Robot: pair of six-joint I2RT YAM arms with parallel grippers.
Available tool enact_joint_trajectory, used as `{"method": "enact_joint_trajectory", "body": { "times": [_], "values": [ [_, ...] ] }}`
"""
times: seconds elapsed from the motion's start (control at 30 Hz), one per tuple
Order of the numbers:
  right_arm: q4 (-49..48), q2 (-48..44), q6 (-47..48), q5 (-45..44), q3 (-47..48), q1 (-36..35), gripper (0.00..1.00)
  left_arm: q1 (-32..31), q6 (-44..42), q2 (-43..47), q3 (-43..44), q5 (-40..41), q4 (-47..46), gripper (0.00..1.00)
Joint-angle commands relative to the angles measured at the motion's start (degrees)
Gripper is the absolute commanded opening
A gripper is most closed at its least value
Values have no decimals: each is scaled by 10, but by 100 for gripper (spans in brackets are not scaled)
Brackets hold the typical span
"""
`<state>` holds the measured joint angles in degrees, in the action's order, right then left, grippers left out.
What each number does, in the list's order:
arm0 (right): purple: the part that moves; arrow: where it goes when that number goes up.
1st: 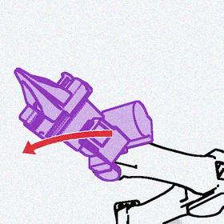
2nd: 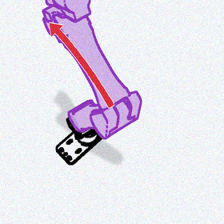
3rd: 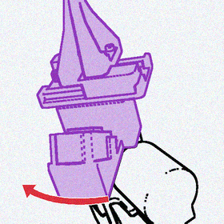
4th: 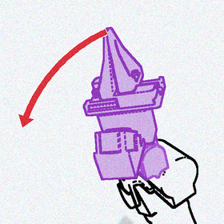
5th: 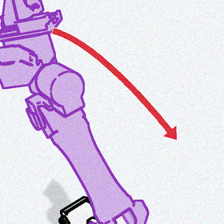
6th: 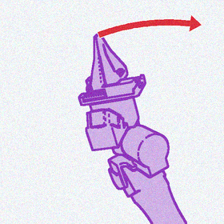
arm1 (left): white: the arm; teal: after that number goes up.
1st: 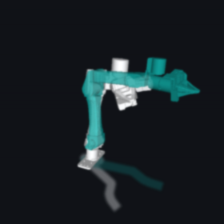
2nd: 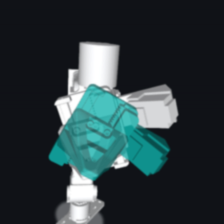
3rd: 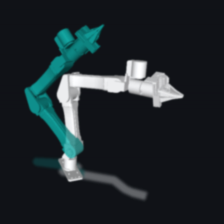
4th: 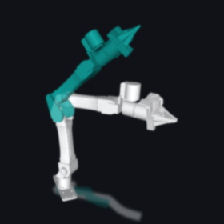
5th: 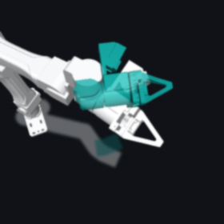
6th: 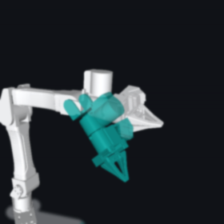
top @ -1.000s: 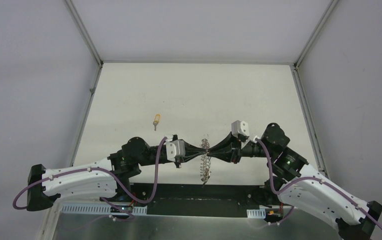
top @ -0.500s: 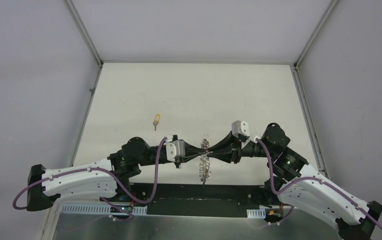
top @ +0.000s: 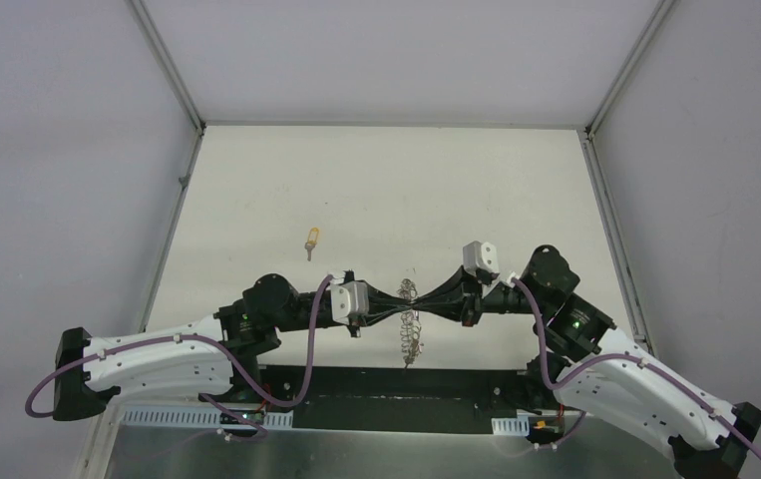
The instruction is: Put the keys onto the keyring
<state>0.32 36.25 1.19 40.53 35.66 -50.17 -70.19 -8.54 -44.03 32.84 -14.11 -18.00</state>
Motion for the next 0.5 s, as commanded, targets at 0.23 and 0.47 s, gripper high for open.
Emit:
{"method": "enact_joint_trajectory", "body": {
  "times": [0.23, 0.47],
  "values": [
    [169, 31, 55, 27, 106, -3, 0, -5, -45, 38, 46, 28, 111, 48],
    [417, 148, 134, -4, 252, -3, 0, -4, -107, 28, 119, 55, 284, 50]
  ]
}}
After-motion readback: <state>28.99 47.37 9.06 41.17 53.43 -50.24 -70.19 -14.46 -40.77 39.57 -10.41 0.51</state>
